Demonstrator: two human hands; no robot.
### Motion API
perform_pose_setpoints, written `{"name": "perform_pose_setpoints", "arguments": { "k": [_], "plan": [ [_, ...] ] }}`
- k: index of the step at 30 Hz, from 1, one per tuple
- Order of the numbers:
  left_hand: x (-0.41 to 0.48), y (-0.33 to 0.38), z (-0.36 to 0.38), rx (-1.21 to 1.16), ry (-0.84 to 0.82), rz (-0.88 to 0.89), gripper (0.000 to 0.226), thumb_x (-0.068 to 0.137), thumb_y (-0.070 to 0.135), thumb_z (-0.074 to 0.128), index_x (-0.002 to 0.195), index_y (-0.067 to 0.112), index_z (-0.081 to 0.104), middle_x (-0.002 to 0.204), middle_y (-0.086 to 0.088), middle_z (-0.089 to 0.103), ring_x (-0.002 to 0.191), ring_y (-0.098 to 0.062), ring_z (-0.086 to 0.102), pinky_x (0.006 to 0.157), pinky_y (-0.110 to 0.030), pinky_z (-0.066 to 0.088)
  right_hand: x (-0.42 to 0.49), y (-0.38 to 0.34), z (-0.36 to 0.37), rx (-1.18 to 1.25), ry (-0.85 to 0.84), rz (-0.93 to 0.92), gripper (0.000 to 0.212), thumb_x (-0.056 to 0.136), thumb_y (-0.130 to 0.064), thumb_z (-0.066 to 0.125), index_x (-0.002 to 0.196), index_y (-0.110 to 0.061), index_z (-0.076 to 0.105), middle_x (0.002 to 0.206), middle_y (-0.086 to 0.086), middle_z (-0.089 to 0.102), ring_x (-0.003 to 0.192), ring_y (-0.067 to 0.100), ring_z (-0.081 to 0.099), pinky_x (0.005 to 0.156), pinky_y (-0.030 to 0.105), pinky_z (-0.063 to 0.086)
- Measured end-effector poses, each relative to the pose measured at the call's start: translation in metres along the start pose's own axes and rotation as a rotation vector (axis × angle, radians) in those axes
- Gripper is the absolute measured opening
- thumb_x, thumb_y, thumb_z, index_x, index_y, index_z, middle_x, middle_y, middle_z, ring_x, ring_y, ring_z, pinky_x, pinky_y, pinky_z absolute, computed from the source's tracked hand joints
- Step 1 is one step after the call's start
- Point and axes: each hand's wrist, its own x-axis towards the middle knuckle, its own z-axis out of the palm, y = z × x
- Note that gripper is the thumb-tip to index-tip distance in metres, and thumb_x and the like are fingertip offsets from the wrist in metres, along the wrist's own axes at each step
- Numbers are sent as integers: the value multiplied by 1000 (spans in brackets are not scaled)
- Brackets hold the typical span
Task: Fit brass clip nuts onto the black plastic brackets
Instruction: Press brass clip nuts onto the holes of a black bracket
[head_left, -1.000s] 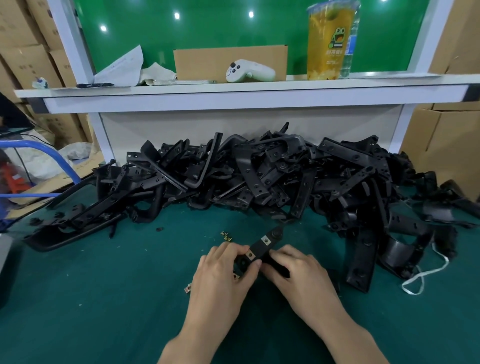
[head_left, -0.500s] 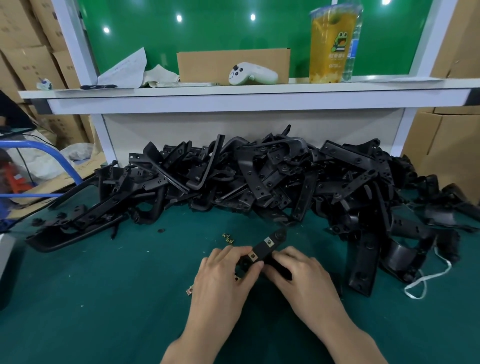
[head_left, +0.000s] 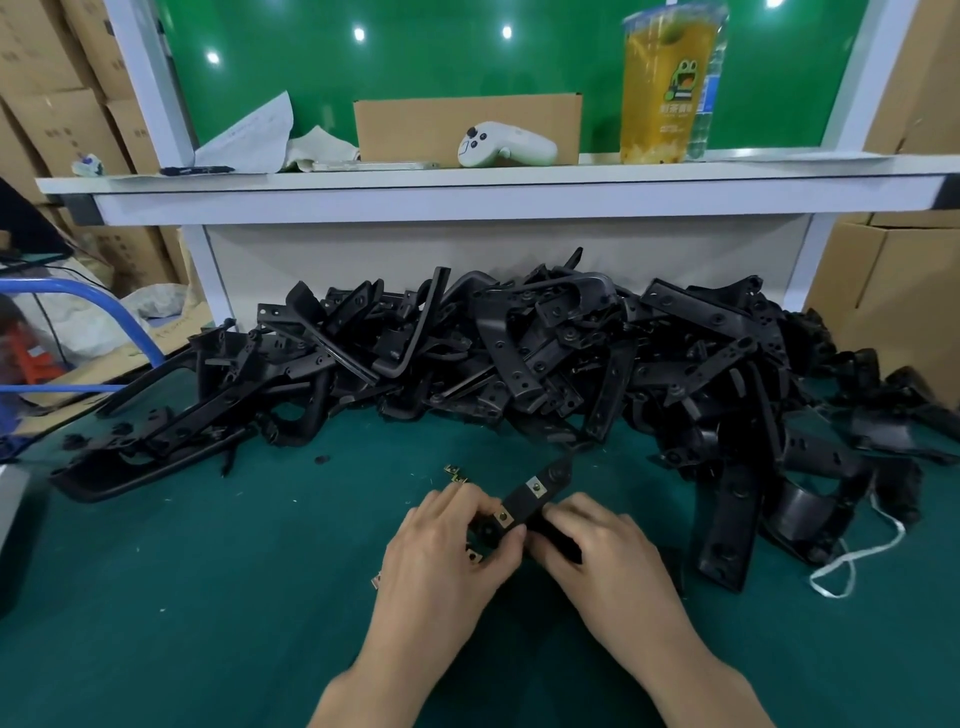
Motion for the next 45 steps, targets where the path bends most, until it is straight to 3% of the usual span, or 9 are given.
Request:
{"name": "perform_pose_setpoints", "arguments": {
  "k": [7, 14, 19, 23, 29, 32, 36, 40, 45],
  "plan": [
    [1, 6, 2, -18, 87, 42, 19, 84, 44, 67, 96, 42, 53, 99, 26, 56, 79, -3, 57, 64, -27, 51, -1, -3, -1, 60, 92, -2, 20, 96, -38, 61, 113, -30, 68, 106, -20, 59, 94, 6, 55, 92, 32, 42],
    [6, 4, -4, -152, 133, -11, 19, 86, 58, 56, 104, 57, 51, 106, 33, 52, 99, 5, 53, 74, -3, 41, -1, -10, -11, 306, 213, 55, 34, 98, -67, 31, 113, -48, 56, 117, -31, 55, 115, 1, 48, 87, 26, 45],
    [6, 7, 1, -208, 97, -38, 22, 85, 61, 52, 105, 55, 55, 102, 30, 57, 96, -1, 56, 70, -7, 43, 0, -18, -15, 591, 276, 108, 33, 93, -69, 43, 122, -57, 55, 114, -28, 64, 112, -2, 58, 88, 25, 46],
    [4, 10, 1, -282, 76, -64, 21, 83, 63, 53, 102, 56, 54, 102, 25, 62, 81, -1, 61, 59, -23, 53, 1, -26, -21, 693, 283, 122, 40, 89, -75, 47, 110, -46, 64, 90, -17, 69, 82, 1, 63, 70, 13, 46],
    [7, 7, 3, -144, 275, 48, 35, 80, 10, 80, 90, 34, 57, 125, 17, 45, 108, 5, 54, 74, -14, 48, -1, -36, -25, 757, 225, 102, 29, 89, -69, 55, 106, -47, 63, 85, -11, 68, 71, 12, 60, 60, 21, 47],
    [6, 3, 0, -119, 305, 58, 41, 79, 6, 79, 94, 36, 56, 141, 3, 36, 118, 7, 46, 84, -7, 44, -1, -38, -23, 808, 167, 108, 23, 92, -59, 59, 113, -53, 62, 90, -15, 72, 79, 3, 65, 68, 9, 46],
    [5, 4, 0, -158, 238, -9, 49, 88, 20, 73, 118, 48, 46, 130, 31, 41, 102, 15, 51, 67, -28, 56, 2, -33, -22, 843, 135, 127, 27, 89, -53, 62, 115, -59, 61, 95, -16, 74, 90, 1, 68, 78, 4, 44],
    [5, 6, 0, -144, 199, 24, 57, 90, 26, 70, 131, 51, 37, 129, 37, 38, 105, 15, 49, 69, -12, 46, 3, -25, -22, 866, 99, 157, 28, 86, -56, 63, 114, -61, 61, 95, -13, 74, 90, 3, 68, 80, 6, 46],
    [6, 6, -2, -125, 196, 60, 63, 91, 23, 69, 130, 59, 35, 131, 37, 37, 113, 12, 47, 70, -14, 44, 6, -23, -21, 876, 90, 190, 31, 79, -59, 62, 110, -62, 62, 91, -12, 73, 87, 0, 65, 81, 18, 44]
  ]
}}
